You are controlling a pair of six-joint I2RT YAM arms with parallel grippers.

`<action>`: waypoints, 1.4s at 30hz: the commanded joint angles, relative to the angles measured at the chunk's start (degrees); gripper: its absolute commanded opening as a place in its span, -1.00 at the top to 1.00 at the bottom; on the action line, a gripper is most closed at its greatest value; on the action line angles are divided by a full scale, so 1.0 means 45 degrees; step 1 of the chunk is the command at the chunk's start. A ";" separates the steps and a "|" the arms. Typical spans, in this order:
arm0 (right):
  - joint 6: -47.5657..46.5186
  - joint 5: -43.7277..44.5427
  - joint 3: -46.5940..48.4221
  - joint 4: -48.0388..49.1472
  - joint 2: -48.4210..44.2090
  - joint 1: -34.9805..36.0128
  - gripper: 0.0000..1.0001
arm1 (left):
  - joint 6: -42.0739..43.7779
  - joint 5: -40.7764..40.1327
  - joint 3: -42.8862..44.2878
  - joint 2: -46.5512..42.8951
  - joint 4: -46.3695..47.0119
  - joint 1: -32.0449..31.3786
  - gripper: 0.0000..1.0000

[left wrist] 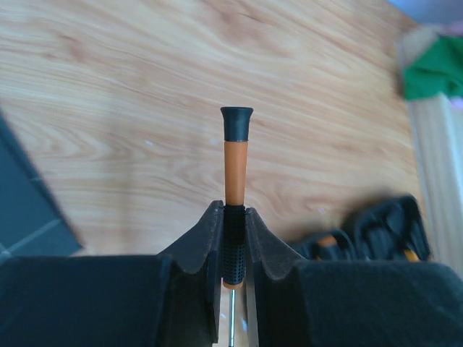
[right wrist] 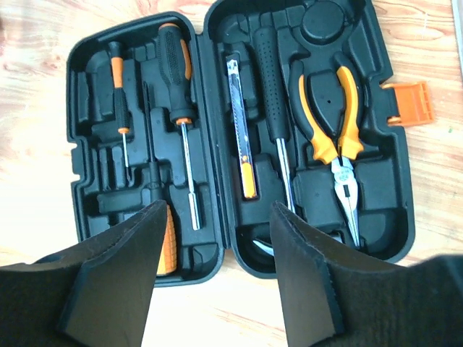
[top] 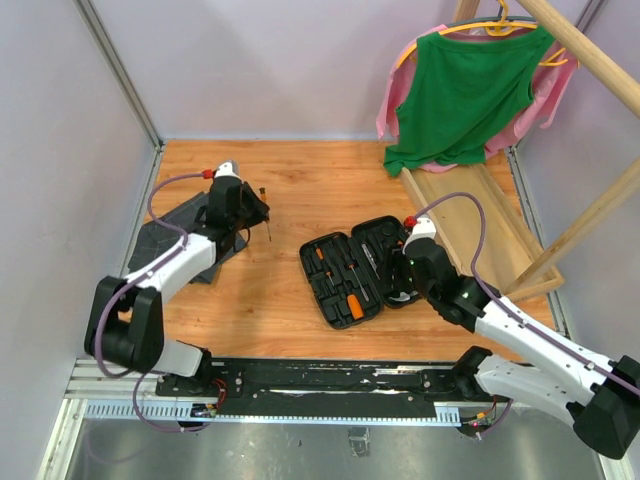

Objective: Sort the tools into containers
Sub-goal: Pick up the screwdriver from the center of the board.

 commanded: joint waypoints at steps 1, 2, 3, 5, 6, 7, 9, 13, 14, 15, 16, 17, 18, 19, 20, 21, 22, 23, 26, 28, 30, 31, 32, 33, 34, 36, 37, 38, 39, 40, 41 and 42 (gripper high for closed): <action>-0.0255 -0.1197 0.0828 0.0658 0.0389 -0.0731 -0.23 | 0.0115 0.1371 -0.0996 -0.1683 0.1278 -0.0962 0.99; -0.0120 -0.1685 0.0862 0.0842 0.0434 -0.0890 -0.24 | 0.0175 0.1647 -0.1207 -0.1951 0.1432 -0.1208 0.99; 0.0073 -0.1931 0.0888 0.1053 0.0446 -0.1029 -0.25 | 0.0205 0.1908 -0.1399 -0.2233 0.1576 -0.1424 0.99; 0.0572 -0.2758 0.0805 0.1636 0.0438 -0.1363 -0.27 | 0.0418 0.2414 -0.1677 -0.2667 0.1838 -0.1996 0.99; 0.0960 -0.3015 0.0739 0.1902 0.0391 -0.1472 -0.27 | 0.0550 0.2619 -0.1746 -0.2821 0.1858 -0.2333 0.99; 0.1255 -0.3133 0.0643 0.2191 0.0317 -0.1519 -0.27 | 0.0657 0.2652 -0.1801 -0.2994 0.1871 -0.2717 0.99; 0.1925 -0.3236 0.0403 0.2775 -0.0014 -0.1547 -0.27 | 0.0708 0.2638 -0.2017 -0.3336 0.2064 -0.3481 0.99; 0.3270 -0.3292 -0.0462 0.4256 -0.0779 -0.1537 -0.27 | 0.0290 0.2545 -0.2559 -0.3831 0.2677 -0.4922 0.99; 0.3682 -0.3219 -0.0752 0.4683 -0.0977 -0.1537 -0.27 | 0.0214 0.2443 -0.2672 -0.3879 0.2830 -0.5279 0.99; 0.4078 -0.3112 -0.1074 0.5122 -0.1139 -0.1547 -0.27 | 0.0180 0.2301 -0.2740 -0.3888 0.2931 -0.5580 0.99; 0.4443 -0.2999 -0.1356 0.5560 -0.1283 -0.1543 -0.26 | 0.0156 0.2175 -0.2762 -0.3894 0.2979 -0.5899 0.99; 0.4796 -0.2894 -0.1648 0.5971 -0.1401 -0.1538 -0.26 | 0.0136 0.2091 -0.2783 -0.3875 0.3043 -0.6166 0.99; 0.5126 -0.2798 -0.1879 0.6318 -0.1472 -0.1537 -0.26 | 0.0134 0.2049 -0.2768 -0.3802 0.3105 -0.6404 0.99; 0.5443 -0.2725 -0.2030 0.6591 -0.1489 -0.1545 -0.26 | 0.0131 0.2068 -0.2761 -0.3749 0.3174 -0.6624 0.99; 0.5692 -0.2689 -0.2157 0.6820 -0.1461 -0.1541 -0.26 | 0.0116 0.2115 -0.2734 -0.3666 0.3239 -0.6820 0.99; 0.5904 -0.2697 -0.2214 0.6988 -0.1380 -0.1538 -0.26 | 0.0114 0.2169 -0.2686 -0.3564 0.3298 -0.7023 0.99; 0.6103 -0.2793 -0.2226 0.7136 -0.1269 -0.1537 -0.25 | 0.0156 0.2254 -0.2639 -0.3472 0.3384 -0.7261 0.99; 0.6217 -0.2915 -0.2213 0.7308 -0.1153 -0.1542 -0.24 | 0.0210 0.2350 -0.2560 -0.3361 0.3450 -0.7422 0.99; 0.6463 -0.3352 -0.2259 0.8006 -0.0837 -0.1538 -0.21 | 0.0260 0.2385 -0.2367 -0.3034 0.3464 -0.7805 0.99; 0.6562 -0.3569 -0.2261 0.8420 -0.0657 -0.1542 -0.18 | 0.0188 0.2357 -0.2312 -0.2874 0.3490 -0.7927 0.99; 0.6617 -0.3699 -0.2223 0.8520 -0.0495 -0.1537 -0.16 | 0.0121 0.2373 -0.2326 -0.2801 0.3567 -0.8005 0.99; 0.6652 -0.3741 -0.2213 0.8546 -0.0414 -0.1537 -0.13 | 0.0115 0.2394 -0.2330 -0.2796 0.3593 -0.8035 0.99; 0.6703 -0.3797 -0.2194 0.8556 -0.0333 -0.1542 -0.10 | 0.0114 0.2400 -0.2316 -0.2778 0.3623 -0.8068 0.99; 0.6746 -0.3873 -0.2192 0.8582 -0.0243 -0.1538 -0.07 | 0.0124 0.2388 -0.2312 -0.2793 0.3644 -0.8097 0.99; 0.6768 -0.3943 -0.2187 0.8588 -0.0136 -0.1542 -0.04 | 0.0132 0.2401 -0.2287 -0.2795 0.3656 -0.8132 0.99; 0.6820 -0.4132 -0.2115 0.8570 0.0096 -0.1553 0.00 | 0.0163 0.2362 -0.2264 -0.2786 0.3680 -0.8150 0.99; 0.6841 -0.4230 -0.2084 0.8569 0.0221 -0.1544 0.02 | 0.0181 0.2354 -0.2208 -0.2777 0.3668 -0.8154 0.99; 0.6863 -0.4347 -0.2032 0.8567 0.0349 -0.1543 0.03 | 0.0201 0.2346 -0.2154 -0.2761 0.3679 -0.8156 0.99; 0.6893 -0.4464 -0.1976 0.8578 0.0485 -0.1553 0.06 | 0.0210 0.2403 -0.2140 -0.2725 0.3688 -0.8154 0.99; 0.6928 -0.4569 -0.1933 0.8612 0.0614 -0.1539 0.08 | 0.0243 0.2435 -0.2082 -0.2677 0.3689 -0.8159 0.99; 0.6940 -0.4672 -0.1893 0.8677 0.0716 -0.1538 0.11 | 0.0264 0.2512 -0.2036 -0.2634 0.3701 -0.8160 0.99; 0.6981 -0.4776 -0.1866 0.8744 0.0838 -0.1545 0.14 | 0.0306 0.2573 -0.1994 -0.2587 0.3710 -0.8174 0.99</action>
